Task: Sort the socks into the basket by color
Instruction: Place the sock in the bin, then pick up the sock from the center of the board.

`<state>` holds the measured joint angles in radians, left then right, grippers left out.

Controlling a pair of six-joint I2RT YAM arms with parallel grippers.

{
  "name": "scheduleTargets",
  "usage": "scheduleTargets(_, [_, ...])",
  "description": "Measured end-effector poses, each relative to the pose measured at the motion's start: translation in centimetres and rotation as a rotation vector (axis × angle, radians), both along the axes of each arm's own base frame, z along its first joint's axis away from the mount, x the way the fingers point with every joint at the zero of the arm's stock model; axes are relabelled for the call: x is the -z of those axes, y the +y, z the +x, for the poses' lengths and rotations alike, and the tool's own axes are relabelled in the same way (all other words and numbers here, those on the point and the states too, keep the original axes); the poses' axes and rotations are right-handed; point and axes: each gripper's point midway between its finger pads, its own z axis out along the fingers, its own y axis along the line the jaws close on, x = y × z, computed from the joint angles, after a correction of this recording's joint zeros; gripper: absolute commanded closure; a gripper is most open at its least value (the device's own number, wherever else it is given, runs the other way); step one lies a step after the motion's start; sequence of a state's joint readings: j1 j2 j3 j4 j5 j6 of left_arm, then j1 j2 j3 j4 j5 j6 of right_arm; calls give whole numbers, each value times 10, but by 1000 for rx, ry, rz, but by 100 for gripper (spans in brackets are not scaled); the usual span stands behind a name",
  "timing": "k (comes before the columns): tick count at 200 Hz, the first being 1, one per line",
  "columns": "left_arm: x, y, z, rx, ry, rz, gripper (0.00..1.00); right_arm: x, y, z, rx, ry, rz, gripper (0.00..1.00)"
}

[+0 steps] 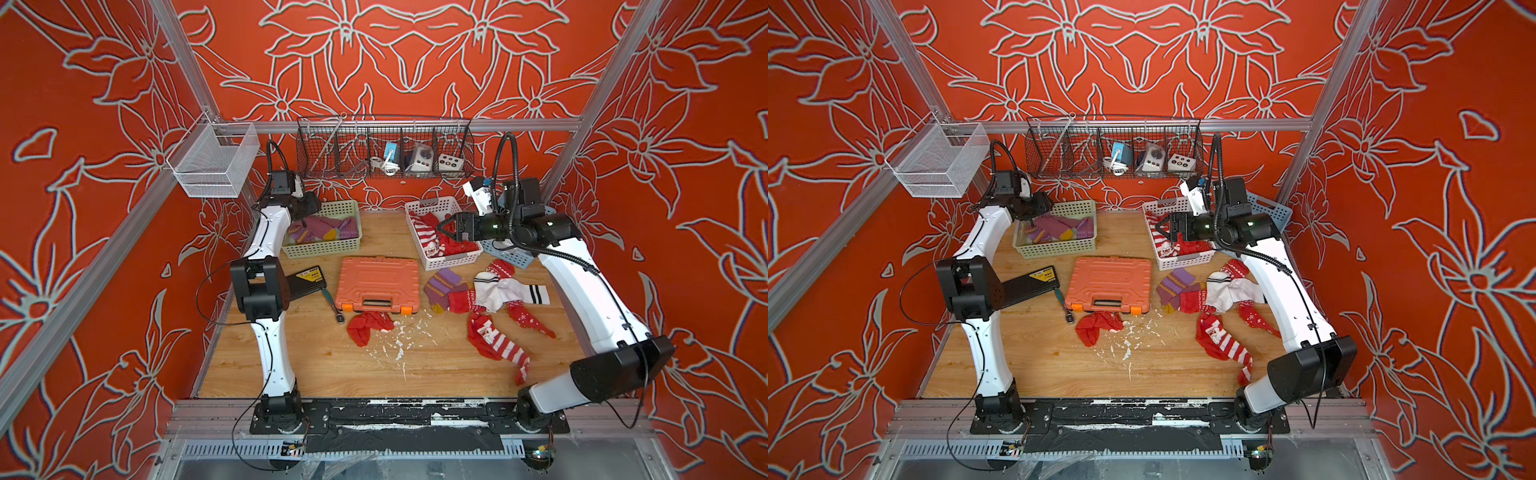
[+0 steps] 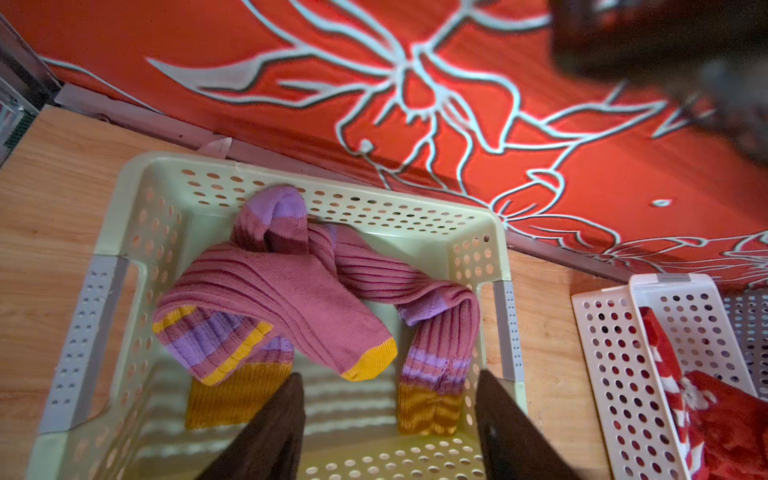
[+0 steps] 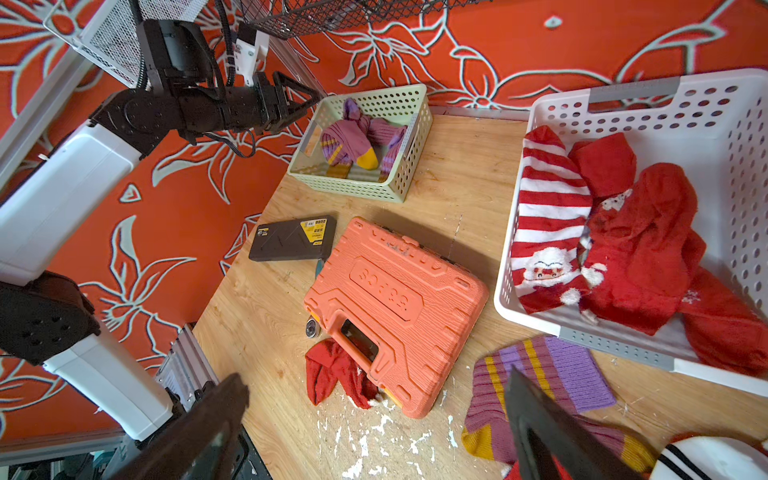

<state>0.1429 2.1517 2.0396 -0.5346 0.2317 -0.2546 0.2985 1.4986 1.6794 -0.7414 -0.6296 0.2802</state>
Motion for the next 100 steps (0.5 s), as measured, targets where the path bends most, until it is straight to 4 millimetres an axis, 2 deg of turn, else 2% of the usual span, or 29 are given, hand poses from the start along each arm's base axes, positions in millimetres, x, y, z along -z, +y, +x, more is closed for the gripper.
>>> scheduleTargets(21, [6, -3, -20, -2, 34, -5, 34, 5, -1, -1, 1, 22, -8, 2])
scheduleTargets(47, [-7, -8, -48, 1, 26, -15, 34, 25, -3, 2, 16, 87, -43, 2])
scheduleTargets(67, [-28, -15, -70, 13, -12, -25, 34, 56, -6, 6, 34, 168, -90, 3])
scheduleTargets(100, [-60, -28, -105, 42, -75, -42, 34, 120, -14, 0, 59, 336, -176, 6])
